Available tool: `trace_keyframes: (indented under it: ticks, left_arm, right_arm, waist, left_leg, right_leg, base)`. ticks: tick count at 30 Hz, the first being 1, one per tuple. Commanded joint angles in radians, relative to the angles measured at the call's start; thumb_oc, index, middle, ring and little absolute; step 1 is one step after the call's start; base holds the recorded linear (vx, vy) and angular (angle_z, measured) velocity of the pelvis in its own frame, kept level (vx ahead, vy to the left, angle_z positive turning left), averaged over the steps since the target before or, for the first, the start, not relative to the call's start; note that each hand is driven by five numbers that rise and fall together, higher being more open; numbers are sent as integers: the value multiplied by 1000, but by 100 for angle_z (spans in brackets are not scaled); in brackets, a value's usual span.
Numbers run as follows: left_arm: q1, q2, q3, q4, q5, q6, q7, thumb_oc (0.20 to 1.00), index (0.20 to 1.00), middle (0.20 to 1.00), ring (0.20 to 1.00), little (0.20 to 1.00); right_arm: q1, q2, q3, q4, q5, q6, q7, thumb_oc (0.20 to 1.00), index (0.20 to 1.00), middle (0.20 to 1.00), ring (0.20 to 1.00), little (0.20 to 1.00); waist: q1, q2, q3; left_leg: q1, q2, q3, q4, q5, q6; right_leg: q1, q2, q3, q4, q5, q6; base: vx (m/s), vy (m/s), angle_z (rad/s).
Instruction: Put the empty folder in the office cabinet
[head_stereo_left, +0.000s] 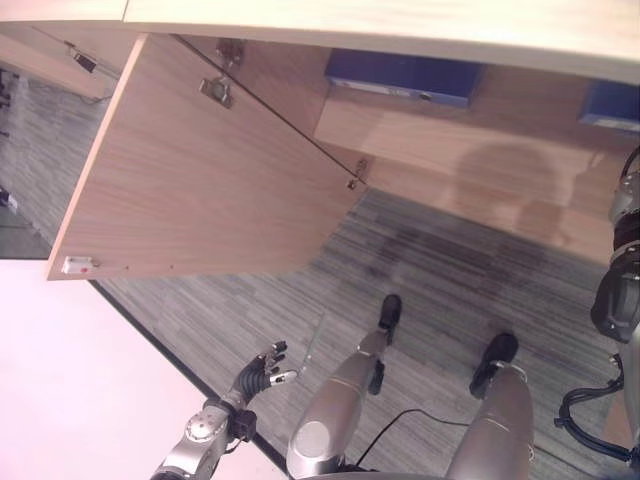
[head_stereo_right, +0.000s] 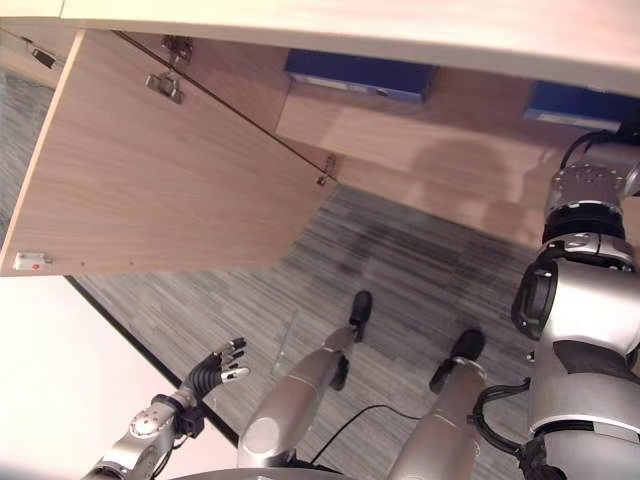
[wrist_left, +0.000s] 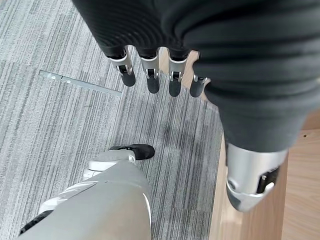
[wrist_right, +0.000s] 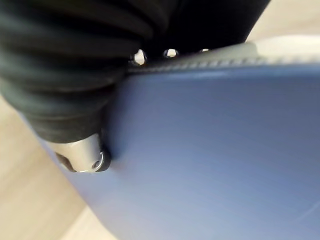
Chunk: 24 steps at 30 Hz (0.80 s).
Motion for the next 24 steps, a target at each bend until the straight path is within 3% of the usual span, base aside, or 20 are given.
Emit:
trace_keyframes:
  ticks: [1,2,7,9,10,12,24]
  left_arm:
    - [-6,28,-16,-4,-31,-20,-2,1000,1000,1000,1000,1000]
    - [-6,33,-16,-6,-33,-21,-2,1000,1000,1000,1000,1000]
    - [-1,38,-7,-16,-42,-17,-8,1000,1000,1000,1000,1000]
    - [7,42,-5,-21,-47,-16,-16,1000,1000,1000,1000,1000]
    - [6,41,-4,-21,-48,-15,-17,1000,1000,1000,1000,1000]
    - [16,46,4,-25,-56,-12,-24,1000,1000,1000,1000,1000]
    - [38,51,5,-20,-72,-1,-40,1000,1000,1000,1000,1000]
  right_arm:
    - [-28,-122,67,-43,-1,-33,24,200,200,200,200,200]
    - [-37,-138,74,-39,1,-33,23,200,200,200,200,200]
    - [-62,-201,103,-26,-7,-23,22,200,200,200,200,200]
    - [-65,-222,111,-28,-13,-19,27,200,200,200,200,200]
    - [-67,-222,112,-28,-13,-19,27,200,200,200,200,200]
    - [-77,-243,129,-32,-31,-16,27,200,200,200,200,200]
    - [-171,-263,238,-32,-93,9,22,200,200,200,200,200]
  waist:
    - [-11,16,-26]
    - [-13,21,-19]
    - [-29,18,-24]
    - [-36,22,-16]
    - [-37,18,-23]
    - [-42,22,-13]
    - [-61,19,-13]
  left_leg:
    - [-5,3,17,107,-153,-9]
    - [-19,2,26,112,-137,-7]
    - [-38,-5,40,139,-174,-8]
    - [-53,-6,52,147,-161,-6]
    - [-46,-8,48,147,-180,-8]
    - [-53,-6,63,148,-166,-4]
    - [-25,-5,87,120,-163,-4]
  right_leg:
    - [25,54,66,-16,-38,51]
    - [3,51,62,-7,-16,46]
    - [-37,46,104,32,-50,48]
    - [-59,42,106,40,-27,45]
    - [-53,45,118,44,-52,49]
    - [-75,45,124,49,-25,47]
    - [-89,56,155,41,-8,51]
  base:
    - [-47,54,-3]
    - [41,37,1]
    - [45,21,-8]
    - [-26,18,-2]
    - [0,0,0]
    - [-37,17,-3]
    - [6,11,-9]
